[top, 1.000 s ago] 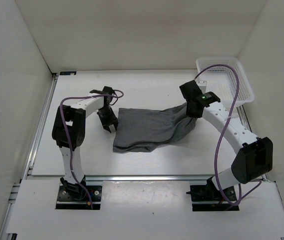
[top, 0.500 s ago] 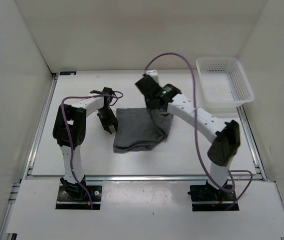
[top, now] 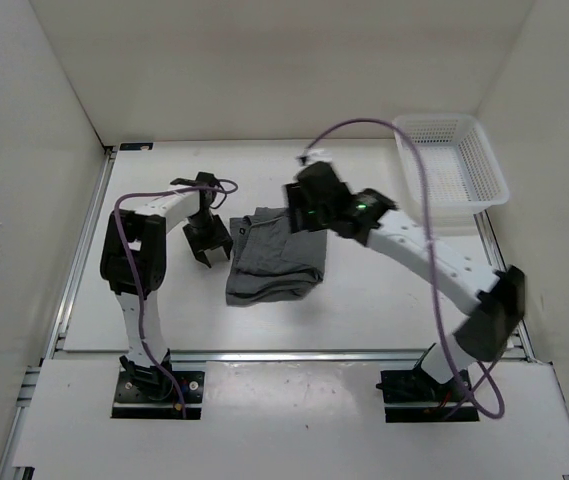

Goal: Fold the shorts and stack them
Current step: Fold the shorts

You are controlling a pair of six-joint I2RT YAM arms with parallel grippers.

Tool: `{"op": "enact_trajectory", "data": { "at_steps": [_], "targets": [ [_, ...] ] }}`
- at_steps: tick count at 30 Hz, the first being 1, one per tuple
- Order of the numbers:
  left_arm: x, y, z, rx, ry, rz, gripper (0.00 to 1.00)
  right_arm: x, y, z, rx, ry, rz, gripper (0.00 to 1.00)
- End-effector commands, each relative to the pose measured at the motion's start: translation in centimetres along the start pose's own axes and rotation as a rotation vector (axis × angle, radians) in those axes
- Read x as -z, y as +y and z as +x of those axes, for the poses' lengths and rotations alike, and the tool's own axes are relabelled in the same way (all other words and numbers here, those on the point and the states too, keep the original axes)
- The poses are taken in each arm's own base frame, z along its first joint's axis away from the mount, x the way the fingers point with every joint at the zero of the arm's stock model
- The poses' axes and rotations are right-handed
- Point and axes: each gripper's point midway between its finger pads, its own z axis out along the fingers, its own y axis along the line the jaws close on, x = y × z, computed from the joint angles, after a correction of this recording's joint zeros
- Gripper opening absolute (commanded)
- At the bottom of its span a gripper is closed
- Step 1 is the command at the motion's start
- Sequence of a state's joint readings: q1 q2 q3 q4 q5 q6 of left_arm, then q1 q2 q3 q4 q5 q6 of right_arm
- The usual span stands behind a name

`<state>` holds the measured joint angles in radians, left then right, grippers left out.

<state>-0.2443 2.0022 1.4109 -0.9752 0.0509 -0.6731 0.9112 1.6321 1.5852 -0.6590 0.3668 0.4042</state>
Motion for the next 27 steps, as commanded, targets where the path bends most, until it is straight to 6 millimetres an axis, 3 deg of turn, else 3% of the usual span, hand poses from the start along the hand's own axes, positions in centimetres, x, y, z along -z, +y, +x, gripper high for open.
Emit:
{"op": "enact_trajectory", "data": {
  "at_steps": [1,2,3,6,8,9,11,12,13,16,18,23,27],
  "targets": [
    [5.0,1.9,-3.2,0.036,-0.147,0.001,0.66,2.2,-7.9,-0.1,-0.166,-0.070,0.150,0.69],
    [5.8,2.5,-3.8,0.047,-0.177,-0.016,0.66,2.0,-9.6,0.7,-0.197,-0.058,0.183,0.67],
    [7.1,2.9,-4.1,0.057,-0.200,-0.016,0.66,1.5,-10.7,3.4,-0.212,0.000,0.219,0.59],
    [10.1,2.9,-5.1,0.043,-0.275,-0.016,0.64,0.9,-11.4,6.0,-0.262,0.095,0.170,0.53],
    [11.9,1.0,-5.0,-0.044,-0.307,0.027,0.64,-0.5,-11.3,7.8,-0.290,0.174,0.160,0.58],
    [12.3,-0.2,-4.2,-0.086,-0.288,0.066,0.64,-0.8,-10.8,7.5,-0.292,0.182,0.140,0.72],
    [10.7,-2.0,-2.2,-0.207,-0.203,0.079,0.68,-2.2,-9.9,8.2,-0.294,0.238,0.105,0.84],
    [10.2,-3.1,-1.1,-0.245,-0.157,0.119,0.81,-3.1,-9.4,8.4,-0.294,0.264,0.092,0.89],
    [8.8,-3.1,-0.1,-0.255,-0.106,0.110,0.87,-3.5,-9.4,8.5,-0.304,0.281,0.083,0.94],
    [6.4,-4.0,2.3,-0.269,-0.013,0.191,0.98,-5.4,-8.8,9.5,-0.312,0.349,0.042,0.98],
    [5.0,-4.3,3.6,-0.287,0.036,0.223,0.98,-6.5,-8.7,9.6,-0.326,0.369,0.026,0.98],
    [4.4,-5.2,4.0,-0.319,0.034,0.218,0.98,-7.3,-9.5,9.6,-0.351,0.376,0.014,0.99],
    [4.7,-6.5,4.0,-0.342,0.028,0.236,0.79,-7.4,-10.3,9.8,-0.365,0.381,0.028,0.99]
  ]
}}
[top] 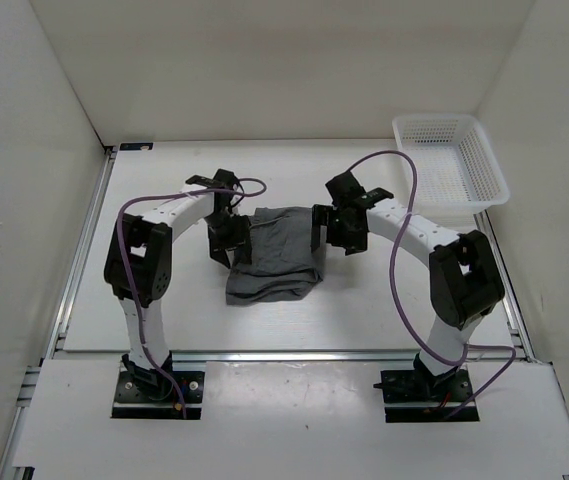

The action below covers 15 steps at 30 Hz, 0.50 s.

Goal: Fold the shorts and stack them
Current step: Fold the shorts

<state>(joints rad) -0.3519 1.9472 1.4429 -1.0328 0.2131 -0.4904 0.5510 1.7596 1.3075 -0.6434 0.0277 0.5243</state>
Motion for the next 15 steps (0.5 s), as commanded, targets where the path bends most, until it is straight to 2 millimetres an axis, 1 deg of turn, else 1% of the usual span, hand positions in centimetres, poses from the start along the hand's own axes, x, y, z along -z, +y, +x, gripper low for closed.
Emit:
{"op": "enact_trajectory", "data": {
  "at_steps": [1,2,3,4,5,6,7,8,9,10,11,13,14,15],
  "targets": [
    [1.7,-2.8,-1.5,-0.060,-0.071,0.082,0.65,1.0,1.3,-1.6,0.006,-0.042,-0.056,0.99],
    [1.3,-3.0,-1.2,-0.070,-0.060,0.078,0.55,1.0,1.3,-1.6,0.006,-0.042,-0.056,1.00],
    [1.6,-3.1,-1.3,-0.070,-0.062,0.079,0.45,0.9,0.8,-1.5,-0.002,-0.037,-0.049,1.00],
    [1.8,-3.3,-1.5,-0.072,-0.071,0.084,0.27,0.9,0.8,-1.5,-0.002,-0.037,-0.049,1.00],
    [1.7,-3.6,-1.3,-0.083,-0.068,0.084,0.19,0.5,0.8,-1.6,-0.002,-0.038,-0.049,1.00],
    [2.0,-3.7,-1.3,-0.083,-0.068,0.084,0.13,0.0,1.4,-1.5,0.010,-0.023,-0.080,1.00],
    [2.2,-3.8,-1.3,-0.082,-0.065,0.083,0.10,-0.8,1.1,-1.2,0.000,0.003,-0.081,1.00],
    [2.2,-3.8,-1.3,-0.082,-0.065,0.083,0.10,-1.1,1.4,-1.2,0.001,0.008,-0.099,1.00],
    [2.7,-3.6,-1.2,-0.083,-0.074,0.077,0.10,-1.5,1.8,-1.3,0.002,0.011,-0.117,1.00],
    [3.3,-3.8,-1.3,-0.085,-0.084,0.082,0.10,-2.1,2.0,-1.1,0.001,0.031,-0.125,1.00],
    [3.9,-4.2,-1.6,-0.090,-0.102,0.093,0.10,-2.3,2.4,-1.3,0.002,0.030,-0.145,1.00],
    [5.7,-4.6,-1.4,-0.088,-0.128,0.108,0.10,-2.3,2.6,-1.6,-0.009,0.022,-0.150,1.00],
    [6.8,-4.8,-1.4,-0.091,-0.141,0.115,0.10,-1.9,2.8,-1.7,-0.017,0.013,-0.155,1.00],
    [8.3,-5.1,-1.2,-0.099,-0.170,0.131,0.10,-1.8,2.4,-1.6,-0.017,0.008,-0.143,1.00]
  ]
}}
